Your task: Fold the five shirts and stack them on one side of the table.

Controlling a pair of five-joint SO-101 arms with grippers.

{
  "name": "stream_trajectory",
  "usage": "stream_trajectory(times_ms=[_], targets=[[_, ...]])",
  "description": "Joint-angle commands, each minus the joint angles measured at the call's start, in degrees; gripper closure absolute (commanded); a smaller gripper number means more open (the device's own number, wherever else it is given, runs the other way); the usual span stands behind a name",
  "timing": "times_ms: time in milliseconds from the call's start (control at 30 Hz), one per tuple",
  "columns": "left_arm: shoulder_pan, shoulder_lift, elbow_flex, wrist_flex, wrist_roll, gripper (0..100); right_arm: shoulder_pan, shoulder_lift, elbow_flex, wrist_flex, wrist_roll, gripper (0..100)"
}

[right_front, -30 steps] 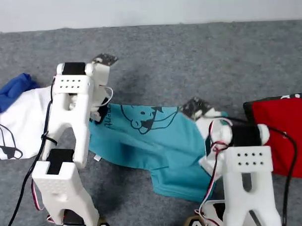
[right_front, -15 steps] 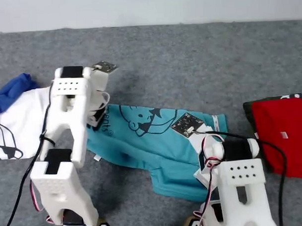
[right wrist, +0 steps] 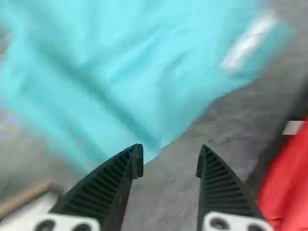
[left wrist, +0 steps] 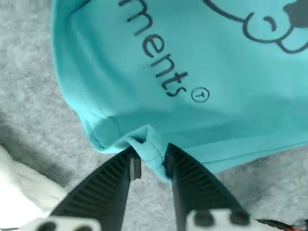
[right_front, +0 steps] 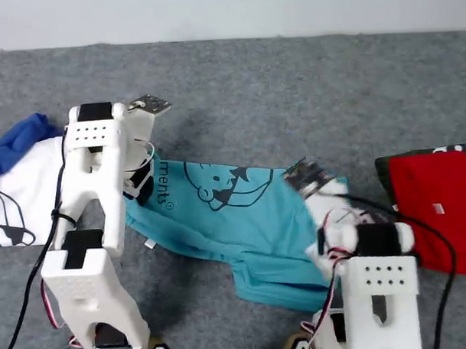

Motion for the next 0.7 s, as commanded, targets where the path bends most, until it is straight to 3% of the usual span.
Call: stream_trajectory(times_ms=[0, 267, 667], targets=[[-3.16, -2.46, -5.41, 1.23, -0.88, 90, 3.74, 4.35, -0.26, -11.30, -1.05, 82.3], [-4.57, -10.81, -6.55, 1.23, -0.88, 90, 3.91, 25.71, -2.99, -29.32, -7.65, 82.3], [-1.93, -13.10, 5.41, 1.23, -0.88, 90, 3.82, 54.81, -17.85, -34.95, -9.41, 82.5]])
